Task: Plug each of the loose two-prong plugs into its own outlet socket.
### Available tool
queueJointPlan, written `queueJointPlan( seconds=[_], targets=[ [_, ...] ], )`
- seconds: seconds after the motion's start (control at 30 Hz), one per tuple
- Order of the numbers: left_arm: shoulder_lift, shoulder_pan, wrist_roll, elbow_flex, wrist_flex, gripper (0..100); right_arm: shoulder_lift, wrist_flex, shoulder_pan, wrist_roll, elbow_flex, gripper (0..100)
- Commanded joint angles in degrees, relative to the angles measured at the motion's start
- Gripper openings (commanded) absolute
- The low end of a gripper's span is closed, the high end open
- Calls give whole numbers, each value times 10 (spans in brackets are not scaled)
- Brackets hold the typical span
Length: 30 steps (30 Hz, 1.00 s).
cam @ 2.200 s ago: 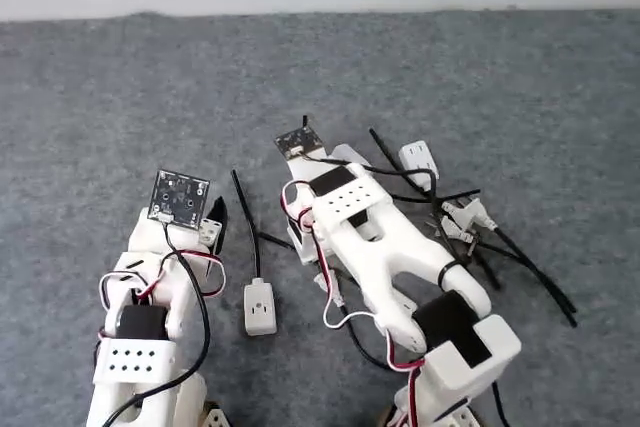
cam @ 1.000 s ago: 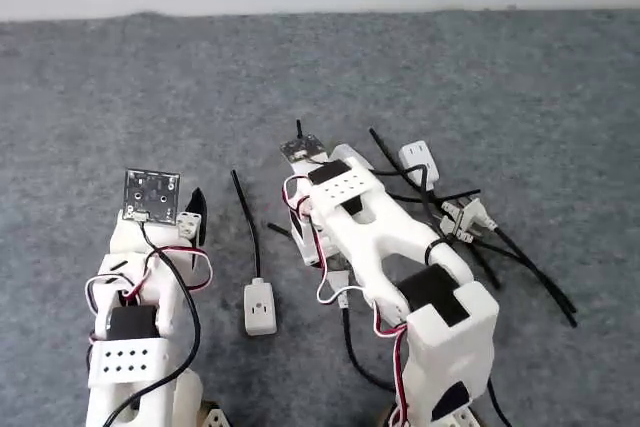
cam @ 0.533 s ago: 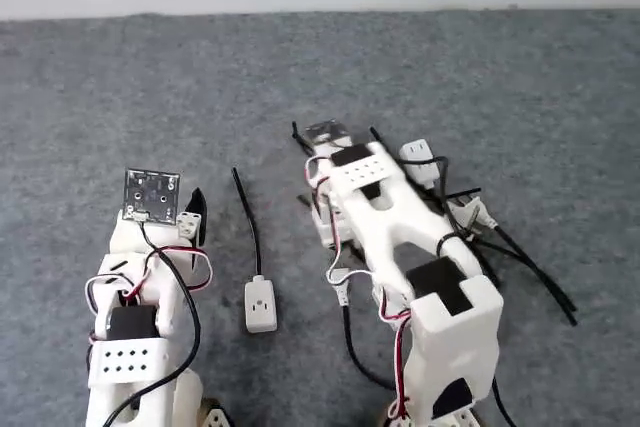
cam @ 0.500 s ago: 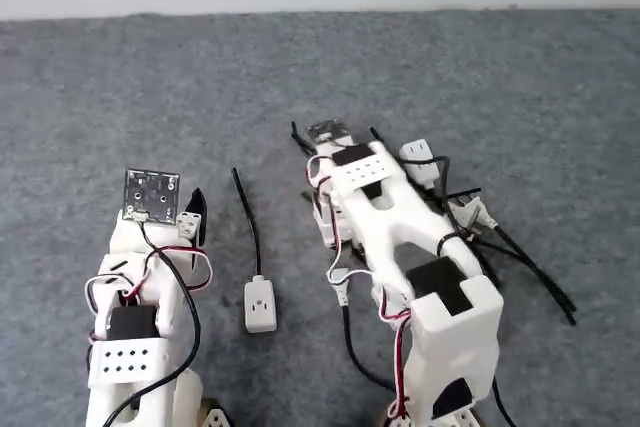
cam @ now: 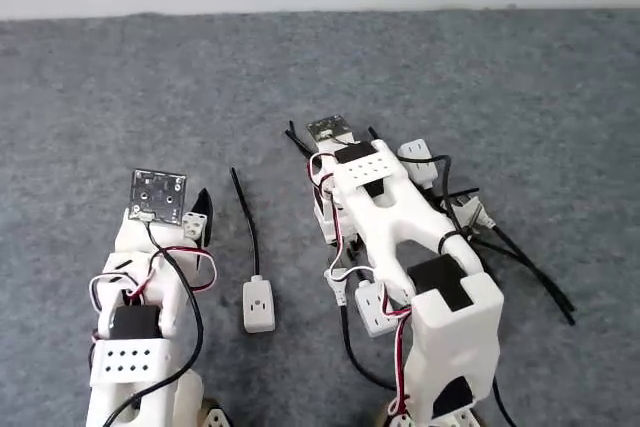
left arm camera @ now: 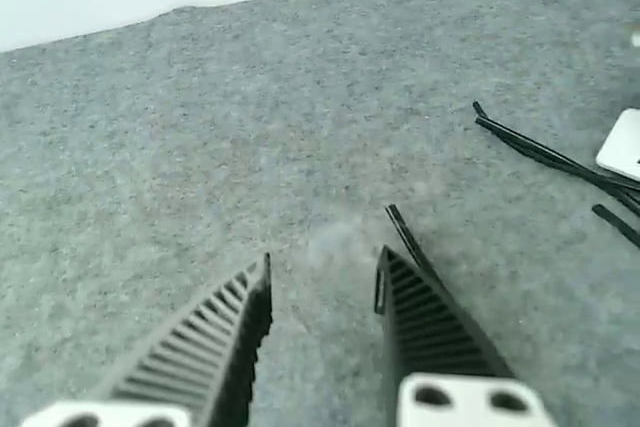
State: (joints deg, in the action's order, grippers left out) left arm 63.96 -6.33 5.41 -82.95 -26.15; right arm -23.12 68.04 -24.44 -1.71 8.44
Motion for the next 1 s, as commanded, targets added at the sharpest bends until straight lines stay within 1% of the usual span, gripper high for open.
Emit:
queueJointPlan(
  seconds=[0.0,0.13,0.37,0.43,0.53,0.6,0.77,0.9,0.97],
  targets=[
    [10,3,8,5,13,171,3,-15,7,17,-33,8],
    [10,14,11,4,14,171,-1,-21,25,13,-45,12],
    [10,15,11,3,14,171,-2,-15,24,18,-67,14],
    [10,15,11,3,14,171,-2,-9,26,18,-76,41],
    [10,15,11,3,14,171,-2,13,24,16,-89,113],
    [10,15,11,3,14,171,-2,16,25,13,-91,130],
    [10,15,11,3,14,171,-2,12,27,17,-91,63],
    [10,15,11,3,15,171,-1,12,27,17,-91,42],
    [10,15,11,3,15,171,-1,12,27,18,-91,14]
  ],
)
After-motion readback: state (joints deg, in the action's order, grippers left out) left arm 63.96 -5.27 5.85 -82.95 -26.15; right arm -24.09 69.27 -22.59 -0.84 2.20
